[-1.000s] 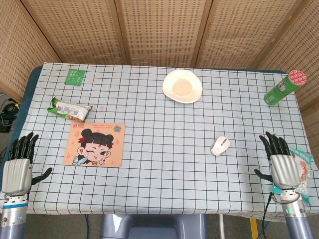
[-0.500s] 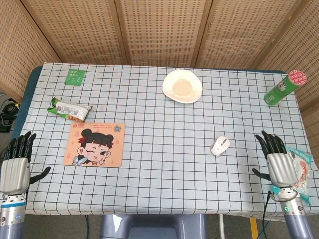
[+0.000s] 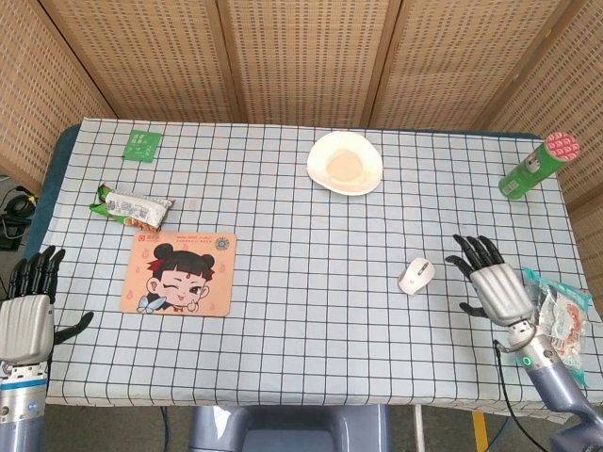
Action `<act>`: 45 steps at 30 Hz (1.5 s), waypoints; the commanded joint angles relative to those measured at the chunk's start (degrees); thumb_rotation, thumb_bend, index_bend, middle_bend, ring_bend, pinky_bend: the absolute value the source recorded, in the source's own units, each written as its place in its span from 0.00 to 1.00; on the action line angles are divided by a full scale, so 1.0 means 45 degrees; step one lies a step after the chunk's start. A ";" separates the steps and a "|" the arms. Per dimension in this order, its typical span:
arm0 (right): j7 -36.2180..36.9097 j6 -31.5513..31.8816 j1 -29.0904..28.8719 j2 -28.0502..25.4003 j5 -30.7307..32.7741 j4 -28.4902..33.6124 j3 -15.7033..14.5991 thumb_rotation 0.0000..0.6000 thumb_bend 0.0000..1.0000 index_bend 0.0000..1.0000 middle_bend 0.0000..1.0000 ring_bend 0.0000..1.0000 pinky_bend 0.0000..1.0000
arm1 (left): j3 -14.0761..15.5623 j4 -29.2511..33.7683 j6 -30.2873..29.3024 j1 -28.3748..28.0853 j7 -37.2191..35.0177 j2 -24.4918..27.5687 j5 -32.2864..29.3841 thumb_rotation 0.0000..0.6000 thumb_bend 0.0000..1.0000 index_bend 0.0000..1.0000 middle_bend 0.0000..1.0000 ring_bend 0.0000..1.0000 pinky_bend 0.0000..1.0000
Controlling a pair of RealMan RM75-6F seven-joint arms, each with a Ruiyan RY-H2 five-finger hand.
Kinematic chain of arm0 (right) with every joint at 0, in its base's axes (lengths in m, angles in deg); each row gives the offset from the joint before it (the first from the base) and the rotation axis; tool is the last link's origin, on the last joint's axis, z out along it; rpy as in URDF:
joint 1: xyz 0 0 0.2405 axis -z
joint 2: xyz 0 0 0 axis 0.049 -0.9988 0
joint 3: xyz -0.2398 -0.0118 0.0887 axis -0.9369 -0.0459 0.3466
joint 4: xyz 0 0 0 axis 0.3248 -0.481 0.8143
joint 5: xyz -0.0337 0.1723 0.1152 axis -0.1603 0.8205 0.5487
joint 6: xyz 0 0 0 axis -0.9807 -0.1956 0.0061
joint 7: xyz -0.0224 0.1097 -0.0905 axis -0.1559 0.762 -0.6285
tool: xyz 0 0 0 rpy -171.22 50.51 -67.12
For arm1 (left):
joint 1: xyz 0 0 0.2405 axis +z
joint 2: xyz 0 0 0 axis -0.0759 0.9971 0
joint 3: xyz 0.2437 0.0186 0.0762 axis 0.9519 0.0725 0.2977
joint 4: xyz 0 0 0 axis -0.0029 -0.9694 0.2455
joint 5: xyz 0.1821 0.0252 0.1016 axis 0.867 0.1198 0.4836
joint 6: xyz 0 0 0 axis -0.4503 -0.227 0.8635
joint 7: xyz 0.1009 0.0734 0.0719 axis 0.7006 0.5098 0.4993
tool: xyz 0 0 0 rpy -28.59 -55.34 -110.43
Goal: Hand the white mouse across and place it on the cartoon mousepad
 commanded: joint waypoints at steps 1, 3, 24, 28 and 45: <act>0.0515 -0.0651 -0.0750 0.0406 -0.0499 -0.0739 -0.0297 1.00 0.11 0.28 0.11 0.02 0.08 | -0.0020 -0.0056 0.0039 -0.0025 0.0007 -0.0034 -0.0056 1.00 0.15 0.00 0.00 0.00 0.00; 0.0679 -0.0796 -0.0973 0.0564 -0.0645 -0.0995 -0.0389 1.00 0.11 0.29 0.12 0.03 0.08 | -0.0029 -0.0095 0.0054 -0.0040 0.0014 -0.0062 -0.0081 1.00 0.15 0.00 0.00 0.00 0.00; 0.2197 -0.2191 -0.2591 0.2131 -0.1044 -0.4585 -0.1213 1.00 0.12 0.35 0.14 0.03 0.08 | -0.0317 -0.0582 -0.0085 -0.0161 0.0235 -0.0334 -0.0332 1.00 0.15 0.00 0.00 0.00 0.00; 0.2756 -0.2207 -0.2736 0.2692 -0.1094 -0.5433 -0.1417 1.00 0.12 0.35 0.14 0.03 0.08 | -0.0308 -0.0724 -0.0018 -0.0210 0.0427 -0.0425 -0.0412 1.00 0.15 0.00 0.00 0.00 0.00; 0.3276 -0.2370 -0.3236 0.3779 -0.1093 -0.6864 -0.1839 1.00 0.12 0.38 0.15 0.04 0.08 | -0.0289 -0.1086 0.0204 -0.0352 0.0595 -0.0655 -0.0624 1.00 0.15 0.00 0.00 0.00 0.00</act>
